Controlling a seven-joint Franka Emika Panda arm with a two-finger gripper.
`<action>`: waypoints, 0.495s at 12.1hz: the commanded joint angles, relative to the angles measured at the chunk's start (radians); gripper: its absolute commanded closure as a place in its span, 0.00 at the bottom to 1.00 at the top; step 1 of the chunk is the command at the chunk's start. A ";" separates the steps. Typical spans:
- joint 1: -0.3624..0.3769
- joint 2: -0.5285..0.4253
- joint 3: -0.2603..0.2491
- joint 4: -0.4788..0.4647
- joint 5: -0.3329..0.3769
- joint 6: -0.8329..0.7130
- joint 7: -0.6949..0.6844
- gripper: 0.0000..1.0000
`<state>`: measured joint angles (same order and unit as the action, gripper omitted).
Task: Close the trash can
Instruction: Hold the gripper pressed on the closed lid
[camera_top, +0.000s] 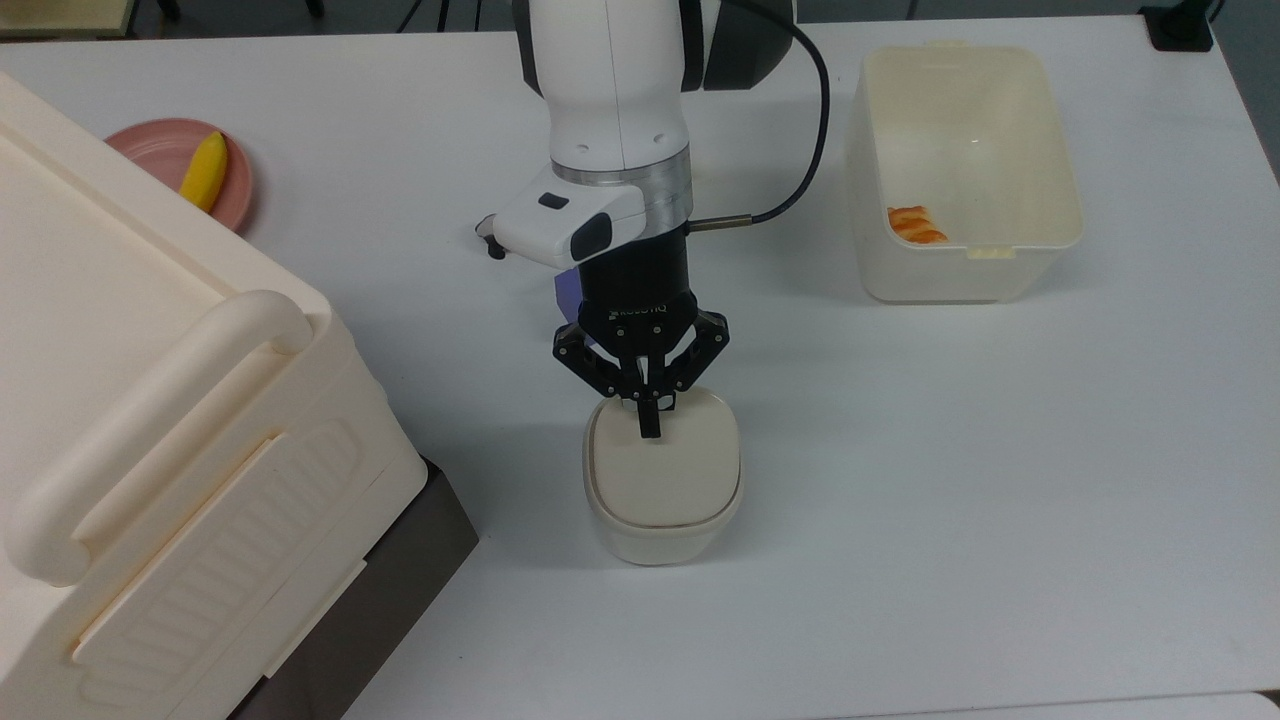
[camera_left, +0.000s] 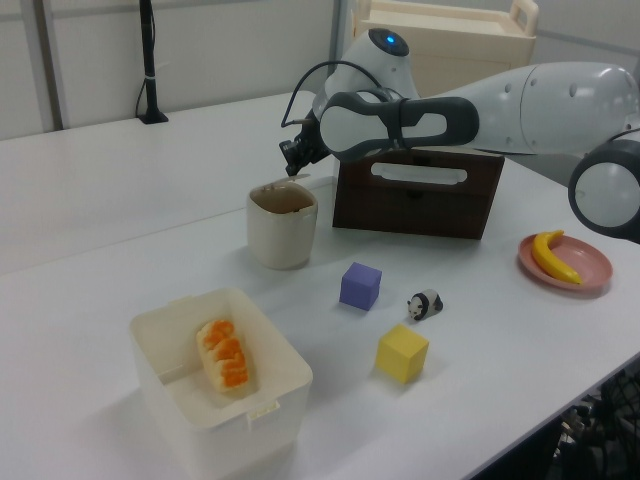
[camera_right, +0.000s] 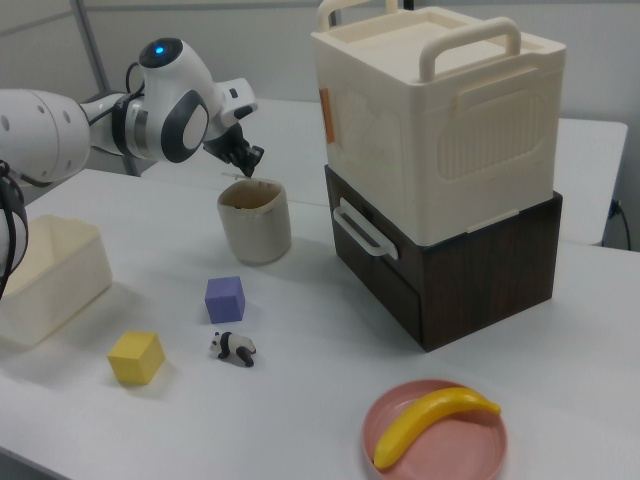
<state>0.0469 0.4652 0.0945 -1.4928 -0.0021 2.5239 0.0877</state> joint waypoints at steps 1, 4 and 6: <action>0.007 -0.040 -0.010 -0.043 -0.002 -0.037 0.018 1.00; 0.008 -0.042 -0.010 -0.053 -0.004 -0.051 0.017 1.00; 0.010 -0.042 -0.010 -0.055 -0.004 -0.068 0.017 1.00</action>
<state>0.0468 0.4650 0.0945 -1.5034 -0.0022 2.4950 0.0877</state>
